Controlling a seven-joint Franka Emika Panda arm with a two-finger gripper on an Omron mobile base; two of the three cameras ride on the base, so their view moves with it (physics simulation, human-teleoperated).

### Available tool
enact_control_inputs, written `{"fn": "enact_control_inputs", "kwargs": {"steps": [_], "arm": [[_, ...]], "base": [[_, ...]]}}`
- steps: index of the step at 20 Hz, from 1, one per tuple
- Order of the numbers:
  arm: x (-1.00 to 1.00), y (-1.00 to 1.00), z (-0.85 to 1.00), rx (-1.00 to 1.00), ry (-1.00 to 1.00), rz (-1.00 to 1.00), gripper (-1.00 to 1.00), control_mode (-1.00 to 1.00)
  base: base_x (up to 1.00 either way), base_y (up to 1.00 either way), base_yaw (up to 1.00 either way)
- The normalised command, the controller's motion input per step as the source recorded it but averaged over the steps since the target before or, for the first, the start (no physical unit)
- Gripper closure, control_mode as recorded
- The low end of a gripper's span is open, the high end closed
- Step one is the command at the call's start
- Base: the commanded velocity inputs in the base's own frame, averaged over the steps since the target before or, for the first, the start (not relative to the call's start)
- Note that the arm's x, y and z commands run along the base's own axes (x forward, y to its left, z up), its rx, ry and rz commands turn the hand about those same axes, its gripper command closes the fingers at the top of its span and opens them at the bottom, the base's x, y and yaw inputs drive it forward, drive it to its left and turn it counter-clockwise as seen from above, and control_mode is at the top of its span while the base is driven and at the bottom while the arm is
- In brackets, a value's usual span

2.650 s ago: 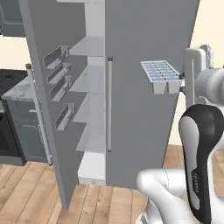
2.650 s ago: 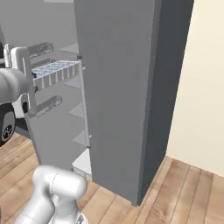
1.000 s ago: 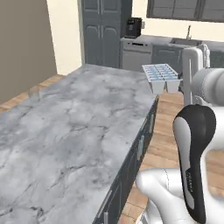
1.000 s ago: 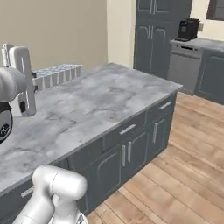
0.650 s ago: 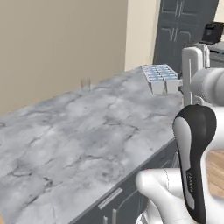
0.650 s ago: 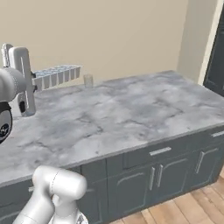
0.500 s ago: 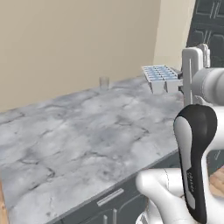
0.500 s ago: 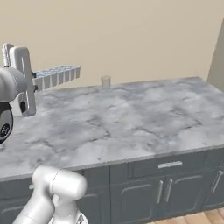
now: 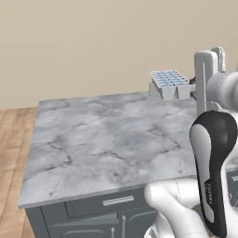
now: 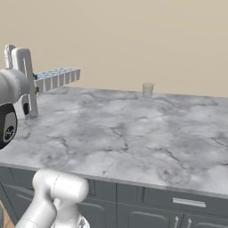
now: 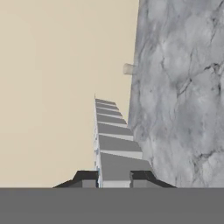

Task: Open the freezer door, pick up the ice cube tray from the freezer, and place it on the dining counter.

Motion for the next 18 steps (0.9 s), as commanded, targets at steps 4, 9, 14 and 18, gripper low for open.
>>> {"fn": "enact_control_inputs", "kwargs": {"steps": [4,9,14,18], "arm": [[0.0,0.0,0.0,0.0,0.0,0.0,1.0,1.0],[0.0,0.0,0.0,0.0,0.0,0.0,1.0,1.0],[0.0,0.0,0.0,0.0,0.0,0.0,1.0,1.0],[0.16,-0.07,-0.12,0.0,0.0,0.0,1.0,-1.0]], "base": [[0.29,0.0,0.11],[0.32,0.0,0.05],[0.0,0.0,0.0],[0.0,0.0,0.0]]}}
